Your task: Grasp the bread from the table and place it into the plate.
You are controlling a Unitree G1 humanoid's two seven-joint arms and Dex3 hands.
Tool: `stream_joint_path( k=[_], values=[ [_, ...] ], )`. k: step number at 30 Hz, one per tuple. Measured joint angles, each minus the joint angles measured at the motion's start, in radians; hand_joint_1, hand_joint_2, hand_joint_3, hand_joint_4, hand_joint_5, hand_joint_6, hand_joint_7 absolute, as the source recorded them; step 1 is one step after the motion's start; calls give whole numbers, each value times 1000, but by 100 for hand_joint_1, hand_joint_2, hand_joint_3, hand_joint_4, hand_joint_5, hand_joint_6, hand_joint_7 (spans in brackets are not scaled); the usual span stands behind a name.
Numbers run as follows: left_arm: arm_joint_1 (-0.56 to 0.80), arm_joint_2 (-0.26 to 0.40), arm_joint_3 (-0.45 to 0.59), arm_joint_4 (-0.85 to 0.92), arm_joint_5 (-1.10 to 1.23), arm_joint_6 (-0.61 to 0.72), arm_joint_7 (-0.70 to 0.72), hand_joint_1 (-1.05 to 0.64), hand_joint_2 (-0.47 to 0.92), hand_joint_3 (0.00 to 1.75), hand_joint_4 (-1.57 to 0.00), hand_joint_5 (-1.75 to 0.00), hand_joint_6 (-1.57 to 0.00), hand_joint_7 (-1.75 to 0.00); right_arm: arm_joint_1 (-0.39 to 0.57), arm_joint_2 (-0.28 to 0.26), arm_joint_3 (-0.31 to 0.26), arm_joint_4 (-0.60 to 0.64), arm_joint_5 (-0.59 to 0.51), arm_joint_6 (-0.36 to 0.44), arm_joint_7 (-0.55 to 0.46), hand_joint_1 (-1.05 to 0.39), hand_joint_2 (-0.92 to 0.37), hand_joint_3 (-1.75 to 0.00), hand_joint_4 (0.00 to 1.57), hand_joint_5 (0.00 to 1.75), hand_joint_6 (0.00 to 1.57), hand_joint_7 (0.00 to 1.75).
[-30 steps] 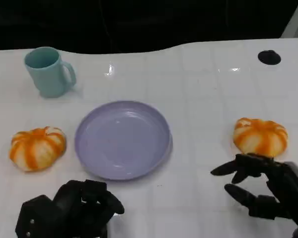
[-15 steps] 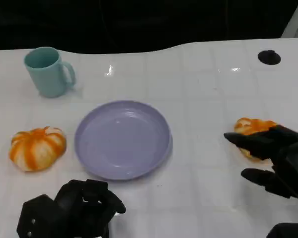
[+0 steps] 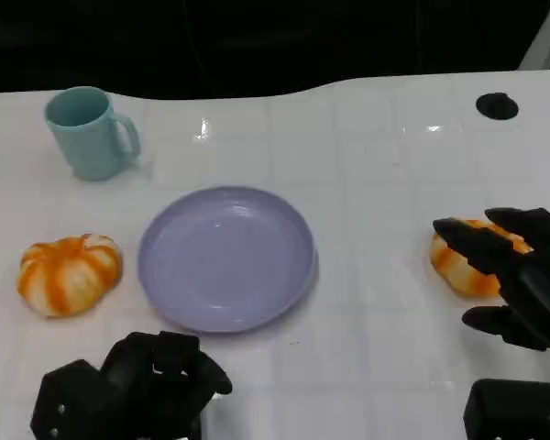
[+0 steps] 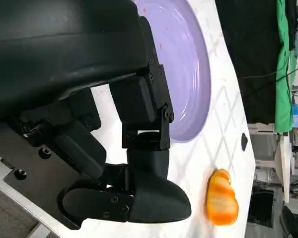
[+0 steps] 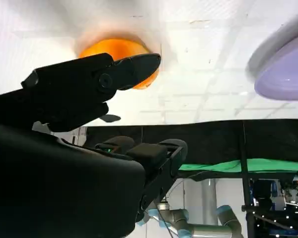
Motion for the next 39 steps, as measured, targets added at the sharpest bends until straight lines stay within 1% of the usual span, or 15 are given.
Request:
stream_joint_path(
  k=[7,15,22,27,29,36,39],
  values=[
    [1,0,-1,-4,1,0,0,-105,50,74,-157,-113,-145,-66,-82,-3,64,97,-57,72,0,-40,-80,0,3,42,31,1],
    [2,0,-1,-5,3,0,0,-105,51,73,-157,-114,-145,-66,-174,-2,134,237,-67,129,-17,-38,-81,0,0,40,30,0],
    [3,0,-1,-5,2,0,0,-105,51,73,-157,-114,-145,-66,-239,-2,172,332,-61,147,-35,-39,-80,0,1,40,29,0],
    [3,-1,0,-5,2,0,0,-105,50,74,-157,-114,-145,-66,-272,-2,194,397,-59,145,-57,-40,-79,0,2,41,30,1],
    [3,-1,0,-6,2,0,0,-105,48,78,-157,-114,-145,-66,-292,-2,204,431,-58,141,-75,-40,-80,0,3,41,31,1],
    [4,-1,-1,-15,3,2,0,-105,48,81,-157,-115,-145,-66,-337,0,245,521,-58,137,-120,-39,-81,-1,8,37,34,1],
    [4,-1,-1,-15,4,2,1,-105,48,81,-157,-115,-144,-67,-347,4,262,559,-54,135,-127,-38,-82,0,13,34,36,1]
  ],
)
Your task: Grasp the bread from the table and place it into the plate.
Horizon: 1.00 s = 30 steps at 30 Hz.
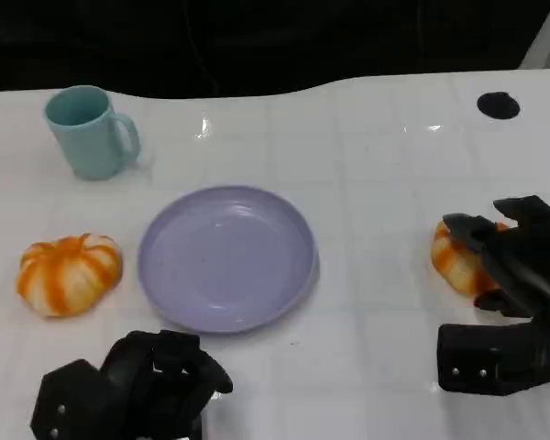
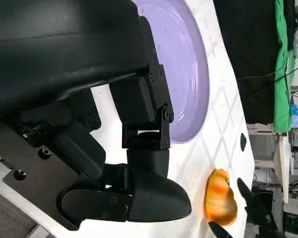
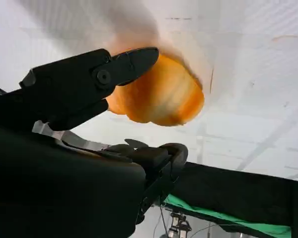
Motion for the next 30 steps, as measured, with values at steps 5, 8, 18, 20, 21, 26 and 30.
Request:
stream_joint_path(
  k=[5,8,18,20,21,26,30],
  values=[
    [1,0,0,0,1,0,4,-105,48,81,-157,-115,-144,-67,-29,3,18,60,9,-14,-14,-32,-85,-1,41,21,51,3],
    [1,0,0,0,2,0,7,-105,49,80,-157,-116,-144,-68,-55,5,32,111,20,-42,-42,-24,-88,-1,78,20,74,6],
    [2,0,0,0,4,-1,11,-105,49,78,-157,-116,-144,-69,-129,22,56,341,42,-236,-361,-17,-58,-73,88,174,67,173],
    [3,-1,0,-1,4,-1,11,-105,49,78,-157,-116,-144,-69,-143,23,71,370,41,-254,-403,-18,-52,-82,87,175,65,174],
    [3,-1,0,-1,4,-1,10,-105,49,78,-157,-116,-144,-69,-147,24,74,381,40,-262,-418,-18,-50,-87,87,175,65,174],
    [3,-1,0,-1,2,-1,11,-105,49,78,-157,-115,-144,-69,-160,24,89,415,40,-288,-471,-18,-44,-100,91,175,67,175],
    [2,-1,-1,-1,6,-1,11,-105,49,77,-157,-115,-143,-69,-168,24,90,426,44,-316,-508,-18,-37,-107,94,175,69,175]
  ],
)
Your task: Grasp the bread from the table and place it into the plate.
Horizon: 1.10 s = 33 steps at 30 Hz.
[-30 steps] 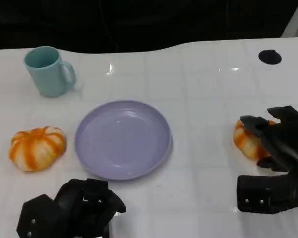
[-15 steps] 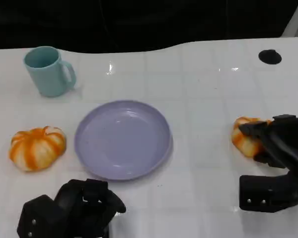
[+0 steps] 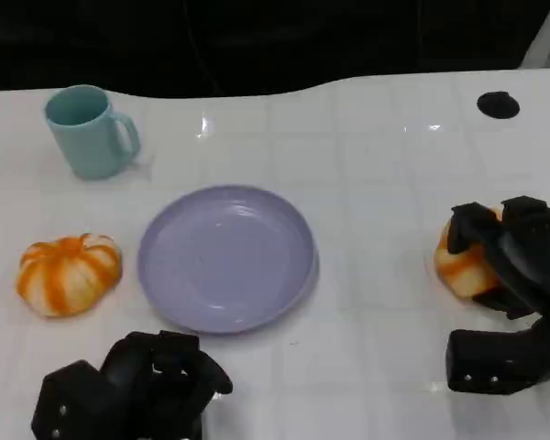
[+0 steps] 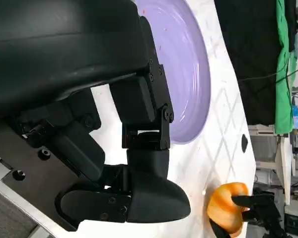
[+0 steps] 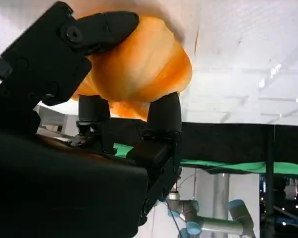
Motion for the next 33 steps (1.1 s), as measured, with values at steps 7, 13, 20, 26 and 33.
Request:
stream_joint_path(
  k=[7,13,20,26,33],
  values=[
    [0,-1,0,1,-1,-1,0,-105,50,75,-157,-115,-143,-69,-2,0,0,2,3,-45,-79,-16,-28,-117,97,175,73,175],
    [0,-1,0,8,0,-7,0,-105,51,74,-157,-114,-143,-69,-2,-1,-2,-34,11,-80,-104,-18,-30,-125,97,175,74,175],
    [0,-2,-2,3,1,-6,0,-105,50,75,-157,-115,-143,-69,-2,2,-18,-146,50,-128,-84,-17,-30,-138,101,175,78,175],
    [0,-3,-4,2,2,-5,0,-105,49,75,-157,-115,-143,-69,-4,43,-19,-208,74,-156,-61,-17,-32,-140,101,175,77,174],
    [0,-6,-5,2,1,-6,0,-105,50,76,-157,-115,-143,-69,-33,104,-14,-255,80,-151,23,-19,-32,-137,99,175,76,174]
  ],
)
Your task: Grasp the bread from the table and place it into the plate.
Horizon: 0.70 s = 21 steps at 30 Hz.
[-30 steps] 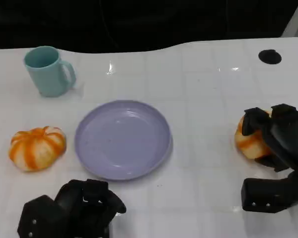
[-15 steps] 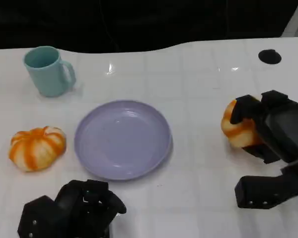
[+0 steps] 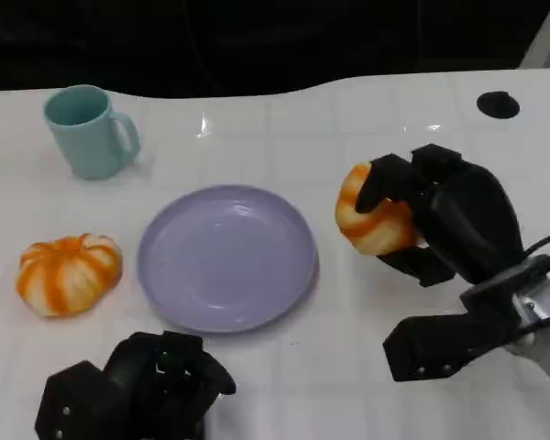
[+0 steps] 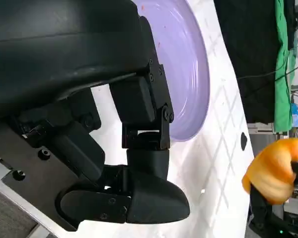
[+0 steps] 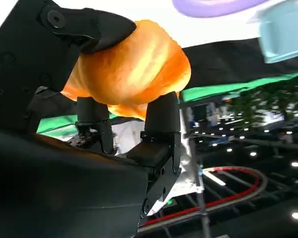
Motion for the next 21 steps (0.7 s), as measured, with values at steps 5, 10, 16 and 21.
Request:
stream_joint_path(
  k=[5,10,16,21],
  values=[
    [1,-1,-4,0,1,0,0,-105,50,75,-157,-115,-143,-69,-40,58,28,-9,-17,25,50,-19,-29,-137,99,175,76,175],
    [4,-6,-9,-7,12,0,11,-105,50,75,-157,-115,-144,-69,-79,136,51,23,-15,20,74,-21,-30,-136,98,175,75,175],
    [9,-11,-15,-17,20,1,11,-105,51,75,-157,-115,-143,-69,-134,208,87,103,-21,13,72,-24,-35,-125,98,175,75,175],
    [15,-13,-16,-20,22,1,11,-105,50,74,-157,-115,-143,-69,-181,251,121,203,-40,5,25,-25,-36,-126,97,175,75,175]
  ],
)
